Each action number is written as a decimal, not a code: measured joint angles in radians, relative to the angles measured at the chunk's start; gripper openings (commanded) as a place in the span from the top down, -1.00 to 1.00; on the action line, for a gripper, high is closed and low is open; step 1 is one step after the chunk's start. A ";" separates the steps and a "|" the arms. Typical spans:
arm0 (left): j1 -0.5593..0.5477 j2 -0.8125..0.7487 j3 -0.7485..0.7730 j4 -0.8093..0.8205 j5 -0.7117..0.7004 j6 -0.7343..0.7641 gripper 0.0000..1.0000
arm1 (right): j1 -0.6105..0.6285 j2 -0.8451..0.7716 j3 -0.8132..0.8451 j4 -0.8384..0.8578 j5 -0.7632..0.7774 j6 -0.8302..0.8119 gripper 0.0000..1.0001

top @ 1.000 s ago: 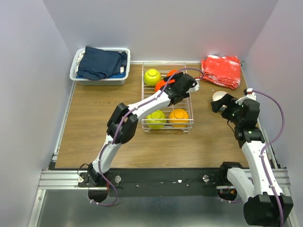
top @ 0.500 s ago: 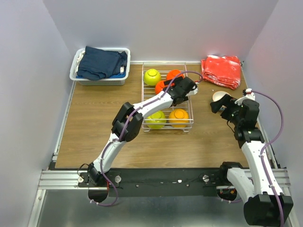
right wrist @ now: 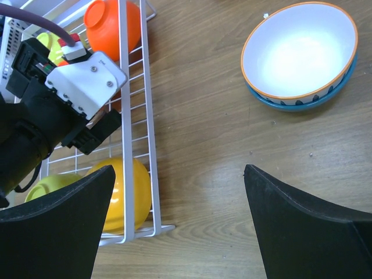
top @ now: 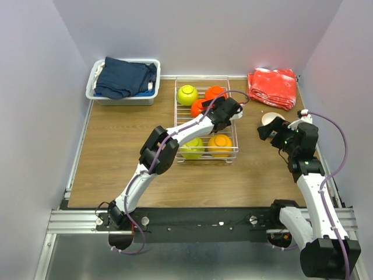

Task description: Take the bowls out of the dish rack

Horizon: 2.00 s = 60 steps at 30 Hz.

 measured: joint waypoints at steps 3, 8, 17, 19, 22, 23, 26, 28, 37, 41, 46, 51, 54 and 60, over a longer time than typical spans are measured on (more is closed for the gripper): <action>0.000 0.012 -0.003 0.026 -0.026 0.014 -0.98 | 0.000 0.004 -0.006 0.005 -0.009 0.000 -1.00; 0.000 0.023 -0.013 0.061 -0.064 0.032 -0.97 | 0.000 0.006 -0.018 0.012 -0.020 0.000 -1.00; -0.016 0.029 -0.048 0.107 -0.117 0.051 -0.46 | 0.000 0.006 -0.020 0.018 -0.026 0.000 -1.00; -0.019 0.027 -0.058 0.116 -0.126 0.054 -0.36 | 0.000 0.006 -0.020 0.018 -0.027 0.000 -1.00; -0.024 0.008 -0.082 0.126 -0.133 0.053 -0.26 | 0.000 0.005 -0.020 0.018 -0.027 0.000 -1.00; -0.026 -0.003 -0.092 0.121 -0.132 0.051 -0.19 | 0.000 0.005 -0.020 0.018 -0.027 0.000 -1.00; -0.035 -0.027 -0.106 0.103 -0.130 0.043 -0.08 | 0.000 0.002 -0.020 0.018 -0.028 0.000 -1.00; -0.045 -0.045 -0.113 0.095 -0.126 0.032 -0.04 | 0.000 0.001 -0.020 0.019 -0.031 0.000 -1.00; -0.057 -0.182 -0.164 0.085 -0.081 -0.057 0.25 | 0.000 0.000 -0.020 0.044 -0.088 -0.001 -0.99; -0.043 -0.247 -0.175 0.066 -0.046 -0.144 0.37 | 0.000 0.005 -0.020 0.065 -0.121 -0.003 -0.99; 0.003 -0.320 -0.200 0.032 0.043 -0.287 0.40 | 0.000 0.045 -0.020 0.120 -0.195 0.000 -0.96; 0.071 -0.437 -0.256 0.013 0.170 -0.460 0.46 | 0.000 0.122 -0.020 0.190 -0.294 0.019 -0.96; 0.110 -0.520 -0.298 0.023 0.246 -0.568 0.52 | 0.008 0.172 -0.020 0.253 -0.354 0.047 -0.96; 0.171 -0.743 -0.520 0.158 0.473 -0.829 0.56 | 0.075 0.281 -0.020 0.415 -0.422 0.132 -0.90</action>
